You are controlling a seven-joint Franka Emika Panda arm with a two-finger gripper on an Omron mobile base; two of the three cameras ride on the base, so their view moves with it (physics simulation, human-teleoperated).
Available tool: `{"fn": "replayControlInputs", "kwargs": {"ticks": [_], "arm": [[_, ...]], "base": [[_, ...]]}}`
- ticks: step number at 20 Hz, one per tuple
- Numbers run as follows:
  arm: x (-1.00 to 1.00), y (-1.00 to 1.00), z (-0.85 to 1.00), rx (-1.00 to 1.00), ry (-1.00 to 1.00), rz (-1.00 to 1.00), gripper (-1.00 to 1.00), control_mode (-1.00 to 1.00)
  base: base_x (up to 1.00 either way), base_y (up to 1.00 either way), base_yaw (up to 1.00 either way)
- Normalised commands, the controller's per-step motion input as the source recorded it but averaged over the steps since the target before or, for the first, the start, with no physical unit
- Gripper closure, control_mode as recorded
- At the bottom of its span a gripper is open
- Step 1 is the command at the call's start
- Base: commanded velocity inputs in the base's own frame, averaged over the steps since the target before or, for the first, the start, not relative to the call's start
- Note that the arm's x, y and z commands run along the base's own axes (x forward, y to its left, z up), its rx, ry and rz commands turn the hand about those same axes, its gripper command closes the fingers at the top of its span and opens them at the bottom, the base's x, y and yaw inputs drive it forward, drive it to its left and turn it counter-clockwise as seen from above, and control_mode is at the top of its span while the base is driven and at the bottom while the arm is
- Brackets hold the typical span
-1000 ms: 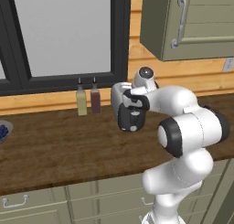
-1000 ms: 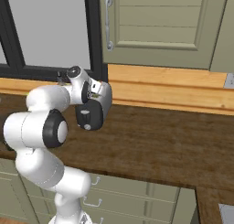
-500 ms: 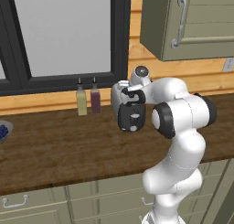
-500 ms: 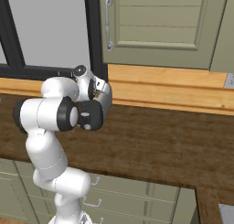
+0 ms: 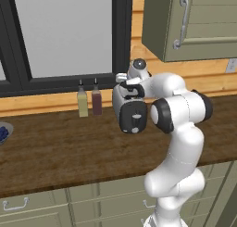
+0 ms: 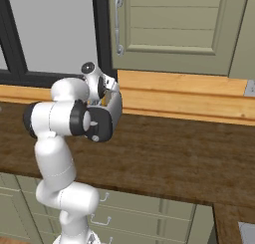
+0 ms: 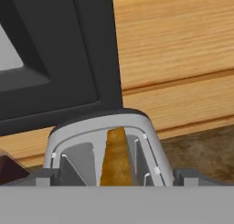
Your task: Start the toaster. Once the lever pops up, take the bread to the plate on the dining counter.
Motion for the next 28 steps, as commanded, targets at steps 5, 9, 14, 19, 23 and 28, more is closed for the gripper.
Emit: {"fn": "replayControlInputs", "kwargs": {"ticks": [5,9,14,19,23,28], "arm": [[0.20,0.00,-0.34,0.00,0.02,0.00,1.00,-1.00],[0.02,0.00,-0.38,0.00,0.04,0.00,1.00,-1.00],[-0.03,0.01,-0.24,0.00,0.01,0.00,1.00,-1.00],[-0.58,0.03,0.41,-0.03,-0.19,0.00,1.00,-1.00],[-0.62,0.17,0.79,-0.05,-0.25,0.00,1.00,-1.00],[-0.51,0.49,0.68,-0.04,-0.13,0.00,1.00,-1.00]], "base": [[0.00,0.00,0.00],[0.00,0.00,0.00],[0.00,0.00,0.00],[0.00,0.00,0.00],[0.00,0.00,0.00],[0.00,0.00,0.00]]}}
